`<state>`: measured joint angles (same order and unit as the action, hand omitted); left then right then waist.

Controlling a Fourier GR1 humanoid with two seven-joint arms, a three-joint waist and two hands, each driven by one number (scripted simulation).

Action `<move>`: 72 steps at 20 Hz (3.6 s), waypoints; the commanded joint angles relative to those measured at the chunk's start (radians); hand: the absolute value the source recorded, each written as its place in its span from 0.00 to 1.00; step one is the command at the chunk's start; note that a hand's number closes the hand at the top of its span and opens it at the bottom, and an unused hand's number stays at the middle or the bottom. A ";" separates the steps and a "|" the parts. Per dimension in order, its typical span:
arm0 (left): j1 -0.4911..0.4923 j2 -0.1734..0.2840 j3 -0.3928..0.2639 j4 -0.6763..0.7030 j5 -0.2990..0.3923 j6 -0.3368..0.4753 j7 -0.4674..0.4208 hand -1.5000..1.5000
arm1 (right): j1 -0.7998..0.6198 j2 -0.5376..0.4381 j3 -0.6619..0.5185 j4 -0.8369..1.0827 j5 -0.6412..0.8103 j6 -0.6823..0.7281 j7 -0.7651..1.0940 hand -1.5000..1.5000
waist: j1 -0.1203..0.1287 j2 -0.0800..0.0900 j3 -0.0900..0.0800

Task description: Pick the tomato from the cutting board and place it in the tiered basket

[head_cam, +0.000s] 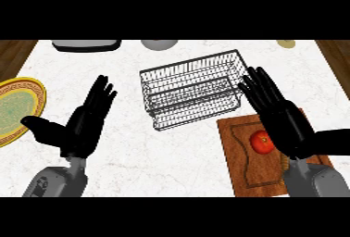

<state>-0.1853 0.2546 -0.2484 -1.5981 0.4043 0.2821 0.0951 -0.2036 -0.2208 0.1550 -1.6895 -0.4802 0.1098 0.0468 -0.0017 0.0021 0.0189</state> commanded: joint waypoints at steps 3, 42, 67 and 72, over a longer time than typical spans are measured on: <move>0.032 0.042 -0.014 0.050 -0.041 -0.052 0.002 0.50 | 0.057 -0.100 -0.141 0.015 0.050 0.116 -0.229 1.00 | -0.007 0.000 -0.018; -0.011 0.013 -0.027 0.153 -0.098 -0.137 0.069 0.50 | 0.564 0.077 0.223 -0.516 1.649 -0.152 0.524 0.00 | 0.008 0.000 -0.021; 0.009 -0.032 0.147 0.163 -0.165 -0.309 0.095 0.50 | 0.491 0.105 0.114 -0.142 1.659 -0.307 0.492 0.00 | -0.002 -0.002 -0.019; -0.006 -0.055 0.159 0.103 -0.190 -0.292 0.175 0.50 | 0.410 0.142 0.088 -0.007 1.677 -0.371 0.475 0.00 | 0.001 -0.002 -0.019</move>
<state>-0.1923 0.2034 -0.1056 -1.4581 0.2215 -0.0008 0.2212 0.2522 -0.0900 0.2718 -1.7925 1.1968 -0.2101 0.5489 -0.0024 -0.0004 -0.0001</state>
